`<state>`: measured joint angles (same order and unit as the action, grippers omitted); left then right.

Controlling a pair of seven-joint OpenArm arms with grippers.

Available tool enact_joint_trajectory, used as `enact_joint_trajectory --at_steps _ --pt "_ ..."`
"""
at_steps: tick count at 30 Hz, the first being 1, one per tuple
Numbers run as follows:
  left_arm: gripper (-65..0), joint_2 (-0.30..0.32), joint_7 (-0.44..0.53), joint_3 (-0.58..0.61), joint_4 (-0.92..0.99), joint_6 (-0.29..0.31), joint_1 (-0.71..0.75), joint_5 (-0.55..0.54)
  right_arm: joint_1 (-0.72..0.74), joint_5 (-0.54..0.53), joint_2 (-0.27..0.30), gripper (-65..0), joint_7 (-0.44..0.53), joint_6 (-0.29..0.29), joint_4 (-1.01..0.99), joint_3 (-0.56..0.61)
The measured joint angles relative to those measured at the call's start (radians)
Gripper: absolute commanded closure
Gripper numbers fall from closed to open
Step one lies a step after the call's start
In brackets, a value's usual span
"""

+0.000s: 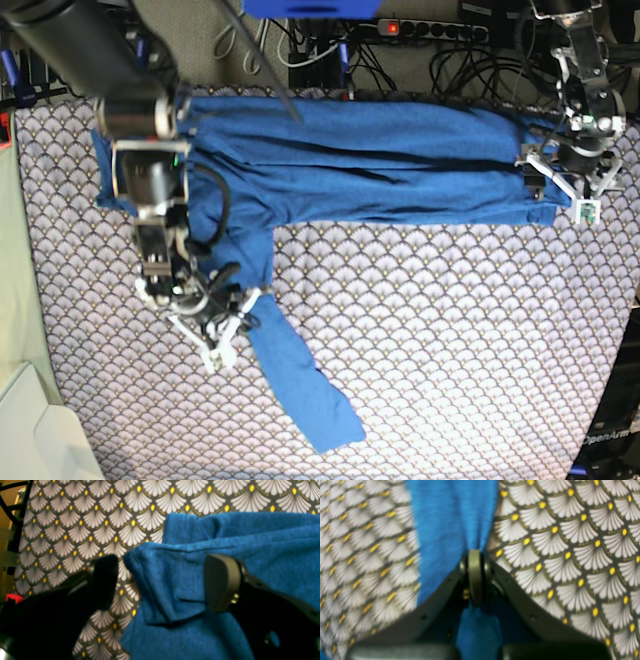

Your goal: Fold the T-shirt properly

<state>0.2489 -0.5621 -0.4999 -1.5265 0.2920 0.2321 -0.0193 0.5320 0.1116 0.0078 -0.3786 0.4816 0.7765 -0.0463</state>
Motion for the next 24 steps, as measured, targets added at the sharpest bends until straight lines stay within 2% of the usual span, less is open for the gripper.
enact_joint_trajectory --at_steps 3,6,9,14,20,24 --pt "-51.9 -0.001 0.0 0.003 0.001 0.0 0.0 0.0 -0.074 0.003 -0.026 0.0 -0.097 0.049 0.201 0.003" --pt "-51.9 0.0 0.0 0.002 0.002 0.003 0.001 -0.006 -0.13 0.002 -0.061 0.0 -0.179 0.055 0.393 0.007" --pt "-51.9 0.0 0.003 0.002 0.002 0.004 0.0 -0.004 -0.187 -0.006 -0.084 0.0 -0.237 0.098 0.545 0.008" --pt "-51.9 0.0 0.002 0.002 0.002 0.004 0.0 -0.005 -0.296 0.01 -0.116 0.0 -0.362 0.098 0.741 0.046" --pt "-51.9 -0.002 0.002 0.002 0.002 0.005 0.0 -0.007 -0.483 -0.006 -0.153 0.0 -0.373 0.104 0.933 0.195" --pt "-51.9 -0.002 0.001 0.002 0.002 0.005 0.0 -0.007 -0.482 -0.003 -0.152 0.0 -0.378 0.104 0.932 0.229"
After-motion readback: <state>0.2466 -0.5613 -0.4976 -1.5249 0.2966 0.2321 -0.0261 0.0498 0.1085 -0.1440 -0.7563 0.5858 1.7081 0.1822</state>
